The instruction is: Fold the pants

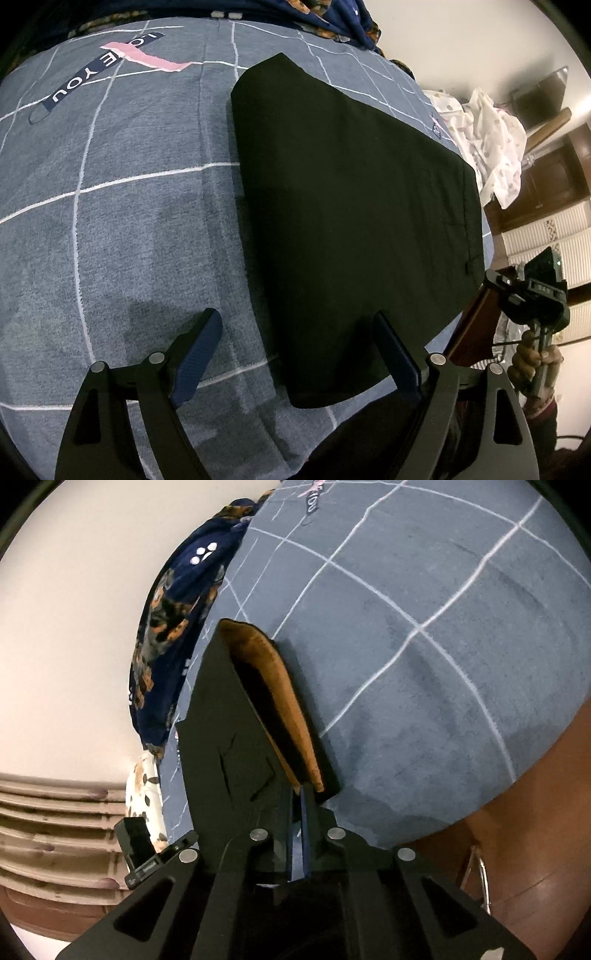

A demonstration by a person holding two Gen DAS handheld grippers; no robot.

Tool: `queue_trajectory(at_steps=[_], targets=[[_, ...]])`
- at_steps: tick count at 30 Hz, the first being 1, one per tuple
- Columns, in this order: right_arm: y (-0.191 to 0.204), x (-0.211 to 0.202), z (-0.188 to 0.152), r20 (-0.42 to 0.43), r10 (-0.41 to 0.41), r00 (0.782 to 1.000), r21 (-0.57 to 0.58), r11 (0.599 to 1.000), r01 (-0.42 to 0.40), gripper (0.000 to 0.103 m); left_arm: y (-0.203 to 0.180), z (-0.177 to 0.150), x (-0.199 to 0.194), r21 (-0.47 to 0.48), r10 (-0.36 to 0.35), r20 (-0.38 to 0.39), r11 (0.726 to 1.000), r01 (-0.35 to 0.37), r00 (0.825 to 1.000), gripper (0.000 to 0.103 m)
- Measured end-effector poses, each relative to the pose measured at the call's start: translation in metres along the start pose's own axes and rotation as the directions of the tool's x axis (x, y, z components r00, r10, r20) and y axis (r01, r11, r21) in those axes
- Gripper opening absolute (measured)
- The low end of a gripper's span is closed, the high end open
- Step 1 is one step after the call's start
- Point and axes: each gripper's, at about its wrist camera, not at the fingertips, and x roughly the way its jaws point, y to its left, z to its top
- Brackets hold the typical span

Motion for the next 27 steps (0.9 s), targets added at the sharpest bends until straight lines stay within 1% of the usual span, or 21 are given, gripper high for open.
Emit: queue_trajectory(at_steps=[2, 4, 5, 7, 8, 10, 11, 12, 13, 14, 16, 19, 21, 22, 23, 24, 27], targets=[[0.006, 0.002, 0.002, -0.004, -0.030, 1.000, -0.032, 0.999, 0.030, 0.005, -0.001, 0.000, 0.000, 0.004, 0.004, -0.001, 1.000, -0.004, 1.000, 0.084], [0.014, 0.004, 0.005, -0.001, -0.080, 0.997, -0.070, 0.994, 0.080, 0.005, -0.002, 0.000, 0.000, 0.005, 0.004, 0.000, 1.000, -0.004, 1.000, 0.084], [0.020, 0.005, 0.007, -0.003, -0.102, 0.995, -0.097, 0.990, 0.101, 0.008, -0.002, 0.000, 0.000, 0.003, 0.003, 0.000, 1.000, -0.003, 1.000, 0.085], [0.029, 0.007, 0.008, -0.002, -0.144, 0.990, -0.141, 0.980, 0.143, 0.008, -0.002, 0.000, 0.001, 0.000, 0.000, 0.002, 1.000, 0.000, 1.000, 0.085], [0.034, 0.008, 0.008, 0.005, -0.173, 0.985, -0.163, 0.972, 0.171, 0.011, -0.003, 0.000, 0.001, 0.001, -0.001, 0.002, 1.000, 0.001, 1.000, 0.085], [0.043, 0.014, 0.013, 0.006, -0.220, 0.975, -0.207, 0.954, 0.217, 0.027, -0.003, 0.000, 0.001, 0.004, -0.001, 0.002, 1.000, 0.001, 1.000, 0.085], [0.046, 0.016, 0.016, 0.013, -0.236, 0.972, -0.225, 0.946, 0.233, 0.042, -0.003, 0.000, 0.001, 0.005, -0.001, 0.001, 1.000, 0.001, 1.000, 0.085], [0.050, 0.019, 0.020, 0.026, -0.248, 0.968, -0.247, 0.937, 0.247, 0.053, -0.002, 0.000, 0.001, 0.005, -0.002, 0.001, 1.000, 0.002, 1.000, 0.085], [0.050, 0.023, 0.024, 0.024, -0.251, 0.968, -0.254, 0.935, 0.248, 0.055, -0.001, 0.000, 0.001, 0.005, -0.005, 0.001, 1.000, 0.005, 1.000, 0.085], [0.050, 0.025, 0.027, 0.015, -0.242, 0.970, -0.253, 0.938, 0.238, 0.055, 0.000, 0.000, 0.000, 0.002, -0.011, 0.004, 1.000, 0.011, 1.000, 0.085], [0.050, 0.032, 0.037, -0.001, -0.183, 0.983, -0.251, 0.952, 0.177, 0.055, 0.003, 0.000, -0.002, -0.005, -0.023, 0.016, 1.000, 0.023, 1.000, 0.085], [0.053, 0.046, 0.049, 0.004, -0.188, 0.982, -0.278, 0.943, 0.182, 0.055, 0.013, 0.001, -0.006, -0.040, -0.063, 0.042, 0.997, 0.065, 0.997, 0.085], [0.052, 0.058, 0.058, -0.018, -0.139, 0.990, -0.280, 0.951, 0.128, 0.055, 0.022, 0.005, -0.008, -0.061, -0.095, 0.059, 0.993, 0.099, 0.994, 0.085], [0.052, 0.064, 0.060, -0.028, -0.143, 0.989, -0.283, 0.950, 0.129, 0.055, 0.025, 0.007, -0.008, -0.063, -0.105, 0.069, 0.992, 0.109, 0.992, 0.085], [0.053, 0.071, 0.062, -0.038, -0.149, 0.988, -0.290, 0.948, 0.132, 0.055, 0.026, 0.009, -0.009, -0.061, -0.115, 0.074, 0.991, 0.119, 0.991, 0.085], [0.056, 0.076, 0.063, -0.048, -0.131, 0.990, -0.310, 0.945, 0.110, 0.056, 0.027, 0.011, -0.009, -0.052, -0.125, 0.077, 0.990, 0.129, 0.989, 0.085], [0.063, 0.084, 0.063, -0.072, -0.117, 0.990, -0.357, 0.930, 0.084, 0.059, 0.025, 0.020, -0.004, -0.001, -0.146, 0.076, 0.989, 0.147, 0.986, 0.085]])
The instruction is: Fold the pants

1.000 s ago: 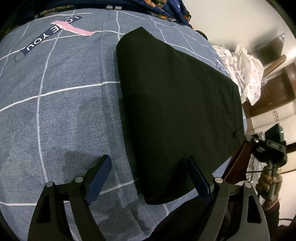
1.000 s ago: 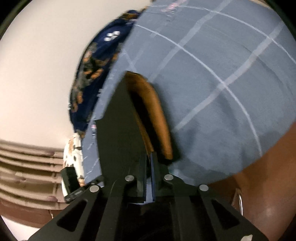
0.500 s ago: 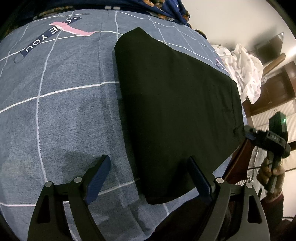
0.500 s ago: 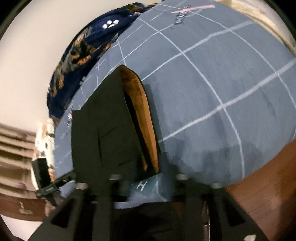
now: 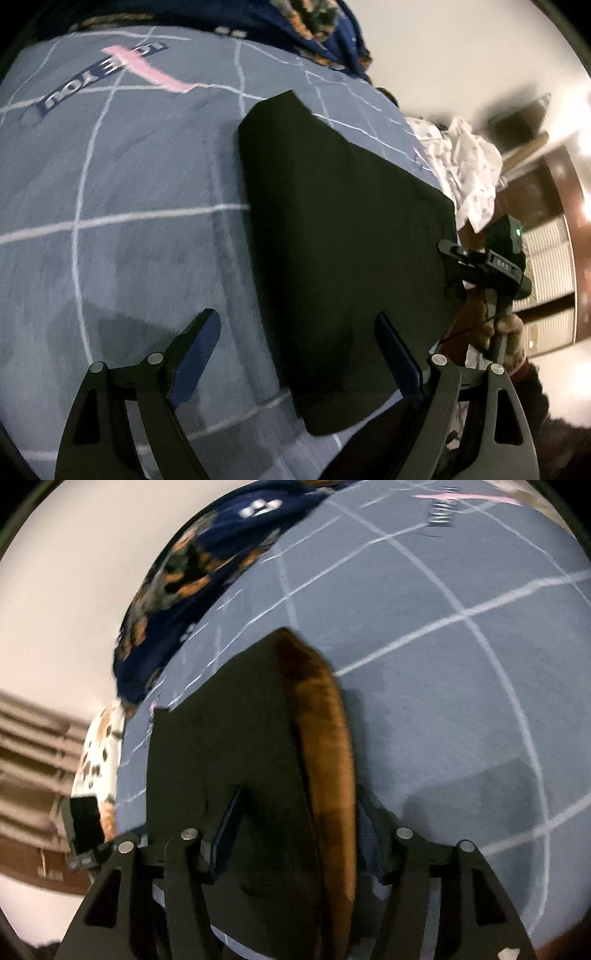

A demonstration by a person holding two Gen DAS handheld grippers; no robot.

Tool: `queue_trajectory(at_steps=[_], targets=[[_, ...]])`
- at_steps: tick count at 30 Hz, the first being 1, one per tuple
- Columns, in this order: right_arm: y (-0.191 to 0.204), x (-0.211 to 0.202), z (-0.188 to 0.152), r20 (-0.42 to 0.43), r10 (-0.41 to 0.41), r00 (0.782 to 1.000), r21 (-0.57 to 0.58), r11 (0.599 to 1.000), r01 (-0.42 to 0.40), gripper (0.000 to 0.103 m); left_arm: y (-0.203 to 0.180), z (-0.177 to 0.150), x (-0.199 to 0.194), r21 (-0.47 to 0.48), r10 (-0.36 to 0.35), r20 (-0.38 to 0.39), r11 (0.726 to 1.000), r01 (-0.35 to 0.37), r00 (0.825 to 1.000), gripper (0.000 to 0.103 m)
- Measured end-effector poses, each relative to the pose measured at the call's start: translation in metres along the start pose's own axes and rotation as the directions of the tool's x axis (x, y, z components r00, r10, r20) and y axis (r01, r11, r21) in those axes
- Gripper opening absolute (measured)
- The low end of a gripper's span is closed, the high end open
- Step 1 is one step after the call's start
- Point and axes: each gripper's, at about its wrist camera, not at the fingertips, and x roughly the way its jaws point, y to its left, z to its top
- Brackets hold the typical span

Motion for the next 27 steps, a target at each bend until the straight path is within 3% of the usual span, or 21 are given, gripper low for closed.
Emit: queue_trajectory(at_steps=[3, 7, 11, 17, 20, 21, 23, 25, 27], targets=[[-0.004, -0.001, 0.000, -0.020, 0.077, 0.997, -0.026, 0.997, -0.077, 0.059, -0.001, 0.011, 0.008, 0.052, -0.044, -0.007, 0.998, 0.045, 0.999, 0.085], [-0.012, 0.001, 0.002, -0.056, 0.159, 0.986, -0.062, 0.985, -0.162, 0.059, -0.002, 0.024, 0.022, 0.084, -0.188, -0.071, 0.977, 0.194, 0.980, 0.086], [-0.017, 0.008, 0.011, -0.084, 0.230, 0.969, -0.033, 0.972, -0.234, 0.061, -0.017, 0.039, 0.038, 0.183, -0.210, -0.120, 0.956, 0.230, 0.970, 0.086], [-0.004, 0.021, 0.017, -0.092, 0.259, 0.961, -0.061, 0.962, -0.265, 0.065, -0.014, 0.052, 0.047, 0.142, -0.294, -0.134, 0.940, 0.312, 0.946, 0.086], [0.001, 0.023, 0.016, -0.073, 0.251, 0.965, -0.083, 0.963, -0.257, 0.064, -0.021, 0.049, 0.047, 0.165, -0.264, -0.107, 0.946, 0.279, 0.959, 0.085], [0.002, 0.021, 0.013, -0.059, 0.229, 0.972, -0.097, 0.967, -0.234, 0.058, -0.023, 0.047, 0.045, 0.176, -0.240, -0.092, 0.951, 0.253, 0.966, 0.082], [0.000, 0.021, 0.011, -0.044, 0.199, 0.979, -0.094, 0.975, -0.202, 0.043, -0.032, 0.045, 0.046, 0.209, -0.159, -0.063, 0.963, 0.169, 0.985, 0.063], [-0.009, 0.020, 0.009, -0.027, 0.226, 0.974, -0.037, 0.973, -0.226, 0.038, -0.039, 0.041, 0.042, 0.252, -0.055, -0.032, 0.966, 0.062, 0.998, 0.043], [-0.008, 0.020, 0.008, -0.015, 0.234, 0.972, -0.011, 0.972, -0.234, 0.036, -0.043, 0.036, 0.039, 0.270, -0.007, -0.005, 0.963, 0.008, 1.000, 0.036]])
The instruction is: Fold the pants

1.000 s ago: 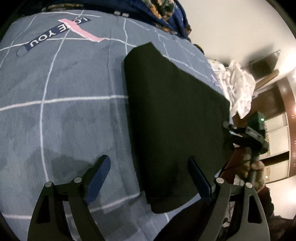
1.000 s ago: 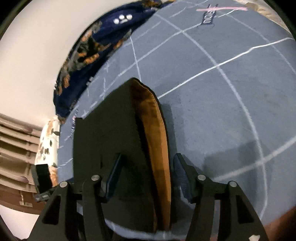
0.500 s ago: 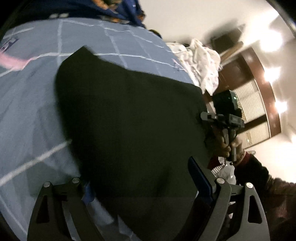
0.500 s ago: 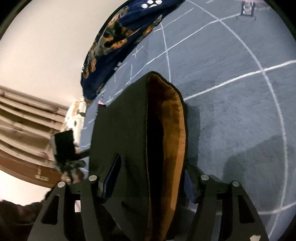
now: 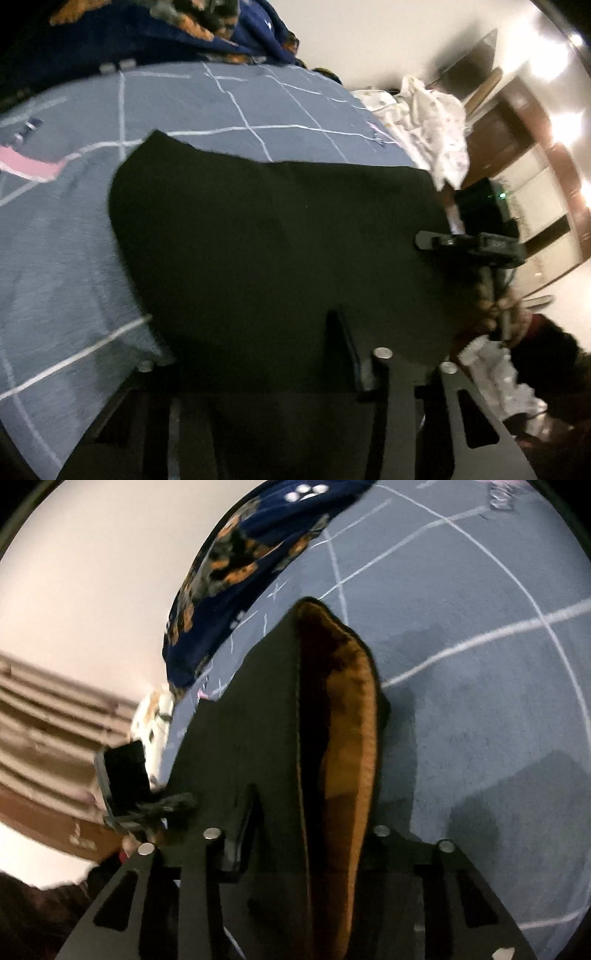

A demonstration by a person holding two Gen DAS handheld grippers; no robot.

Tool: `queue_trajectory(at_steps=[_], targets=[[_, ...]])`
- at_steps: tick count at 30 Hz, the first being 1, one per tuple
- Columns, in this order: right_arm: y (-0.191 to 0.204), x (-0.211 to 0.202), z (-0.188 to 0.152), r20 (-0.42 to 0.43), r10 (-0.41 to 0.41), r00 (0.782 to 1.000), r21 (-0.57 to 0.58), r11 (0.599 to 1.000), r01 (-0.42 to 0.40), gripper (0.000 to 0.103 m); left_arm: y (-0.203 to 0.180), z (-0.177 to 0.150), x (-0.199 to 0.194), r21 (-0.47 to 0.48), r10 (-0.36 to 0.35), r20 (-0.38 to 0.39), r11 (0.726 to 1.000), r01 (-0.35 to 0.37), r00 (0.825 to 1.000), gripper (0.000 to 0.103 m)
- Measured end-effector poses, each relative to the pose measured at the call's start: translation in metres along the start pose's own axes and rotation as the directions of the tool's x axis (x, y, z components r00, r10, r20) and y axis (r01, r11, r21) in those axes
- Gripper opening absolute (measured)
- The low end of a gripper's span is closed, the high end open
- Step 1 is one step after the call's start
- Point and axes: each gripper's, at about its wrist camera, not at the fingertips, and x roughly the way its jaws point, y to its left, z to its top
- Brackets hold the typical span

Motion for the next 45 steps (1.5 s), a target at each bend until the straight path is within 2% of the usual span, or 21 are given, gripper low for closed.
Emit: queue_trajectory(at_steps=[4, 7, 14, 24, 32, 45], targets=[[0.012, -0.002, -0.004, 0.025, 0.061, 0.998, 0.021, 0.998, -0.062, 0.030, -0.018, -0.005, -0.007, 0.050, 0.127, 0.039, 0.990, -0.129, 0.991, 0.025], [0.021, -0.001, -0.006, 0.034, 0.075, 0.997, 0.021, 0.997, -0.075, 0.028, -0.029, -0.009, -0.013, 0.106, 0.195, 0.054, 0.974, -0.200, 0.979, 0.025], [0.042, 0.012, -0.009, 0.032, 0.099, 0.995, 0.020, 0.995, -0.100, 0.027, -0.033, -0.015, -0.031, 0.123, 0.281, 0.092, 0.949, -0.291, 0.955, 0.024], [0.077, 0.042, -0.008, 0.018, 0.134, 0.991, 0.016, 0.991, -0.134, 0.027, -0.021, -0.022, -0.070, 0.118, 0.350, 0.151, 0.922, -0.368, 0.924, 0.023], [0.100, 0.077, 0.003, -0.017, 0.166, 0.986, 0.001, 0.986, -0.166, 0.027, 0.003, -0.027, -0.101, 0.088, 0.404, 0.184, 0.901, -0.425, 0.896, 0.023], [0.137, 0.122, 0.016, -0.071, 0.195, 0.978, -0.015, 0.980, -0.196, 0.027, 0.043, -0.028, -0.138, 0.016, 0.458, 0.227, 0.880, -0.474, 0.859, 0.023]])
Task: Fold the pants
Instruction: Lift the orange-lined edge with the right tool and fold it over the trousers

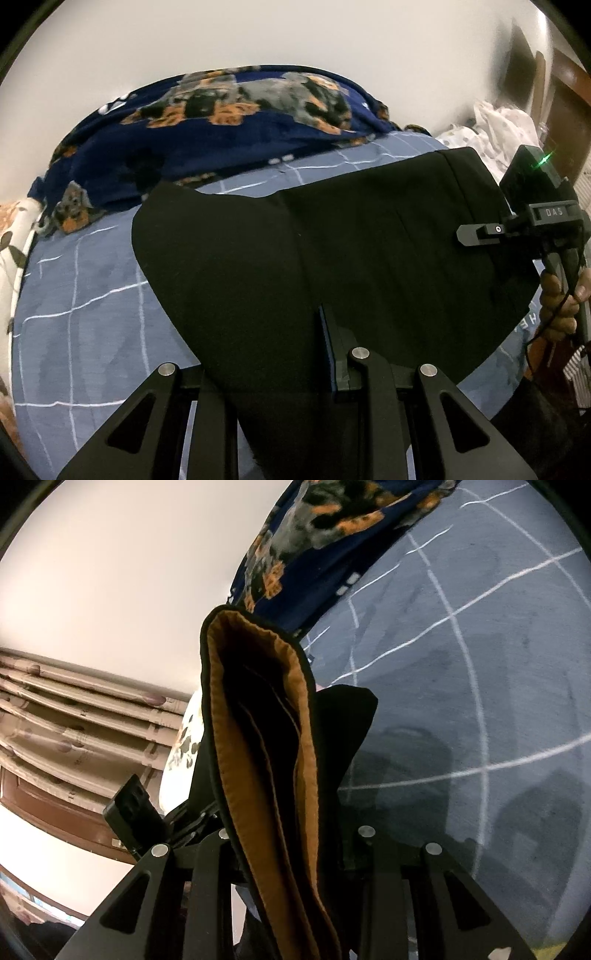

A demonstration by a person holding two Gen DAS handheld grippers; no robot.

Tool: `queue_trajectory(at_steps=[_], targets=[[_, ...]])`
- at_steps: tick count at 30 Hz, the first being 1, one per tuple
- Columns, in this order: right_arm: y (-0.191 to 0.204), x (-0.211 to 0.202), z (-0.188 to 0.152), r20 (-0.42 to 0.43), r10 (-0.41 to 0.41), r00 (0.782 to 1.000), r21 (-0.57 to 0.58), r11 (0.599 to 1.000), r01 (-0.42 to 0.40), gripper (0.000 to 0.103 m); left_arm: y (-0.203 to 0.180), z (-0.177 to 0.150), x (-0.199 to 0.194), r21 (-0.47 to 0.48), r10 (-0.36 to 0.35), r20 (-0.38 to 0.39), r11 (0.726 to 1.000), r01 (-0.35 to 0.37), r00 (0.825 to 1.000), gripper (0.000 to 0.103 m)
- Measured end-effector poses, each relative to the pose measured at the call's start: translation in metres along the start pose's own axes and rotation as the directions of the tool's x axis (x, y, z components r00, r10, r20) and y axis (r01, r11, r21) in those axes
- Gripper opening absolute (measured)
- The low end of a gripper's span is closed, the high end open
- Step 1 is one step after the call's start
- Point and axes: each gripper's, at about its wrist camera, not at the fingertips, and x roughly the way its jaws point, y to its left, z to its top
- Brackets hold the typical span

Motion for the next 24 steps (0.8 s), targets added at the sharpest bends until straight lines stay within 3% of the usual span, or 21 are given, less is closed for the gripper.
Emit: queue_trajectory(at_steps=[24], targets=[[0.024, 0.085, 0.066, -0.050, 0.069, 0.996, -0.014, 0.998, -0.069, 0.027, 0.105, 0.040, 0.010, -0.126, 0.101, 0.057, 0.988, -0.093, 0.993, 0.023]])
